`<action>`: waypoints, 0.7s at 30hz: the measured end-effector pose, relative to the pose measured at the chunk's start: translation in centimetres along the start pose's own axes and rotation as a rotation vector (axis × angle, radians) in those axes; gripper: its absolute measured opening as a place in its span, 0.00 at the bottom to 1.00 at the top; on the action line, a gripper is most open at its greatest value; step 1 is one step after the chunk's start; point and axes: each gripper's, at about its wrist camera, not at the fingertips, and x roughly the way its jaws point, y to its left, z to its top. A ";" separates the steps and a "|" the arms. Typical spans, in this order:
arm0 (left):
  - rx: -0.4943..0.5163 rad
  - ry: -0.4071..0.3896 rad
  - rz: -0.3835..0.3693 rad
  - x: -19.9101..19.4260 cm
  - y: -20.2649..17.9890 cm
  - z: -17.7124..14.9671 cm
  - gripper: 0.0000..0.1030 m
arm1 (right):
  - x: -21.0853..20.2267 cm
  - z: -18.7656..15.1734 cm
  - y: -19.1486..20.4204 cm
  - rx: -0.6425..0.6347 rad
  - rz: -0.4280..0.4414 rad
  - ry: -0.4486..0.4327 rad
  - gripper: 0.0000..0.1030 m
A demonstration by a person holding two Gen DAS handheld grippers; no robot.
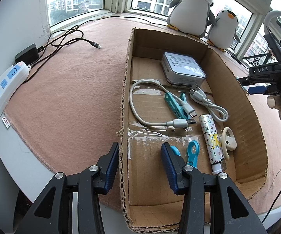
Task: Organize rigid objects
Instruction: 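Move the right tool back to the blue phone stand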
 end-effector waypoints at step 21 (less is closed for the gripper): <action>-0.001 0.000 -0.003 0.0 -0.1 0.0 0.45 | 1.4 0.8 0.6 -0.025 -0.073 0.036 0.51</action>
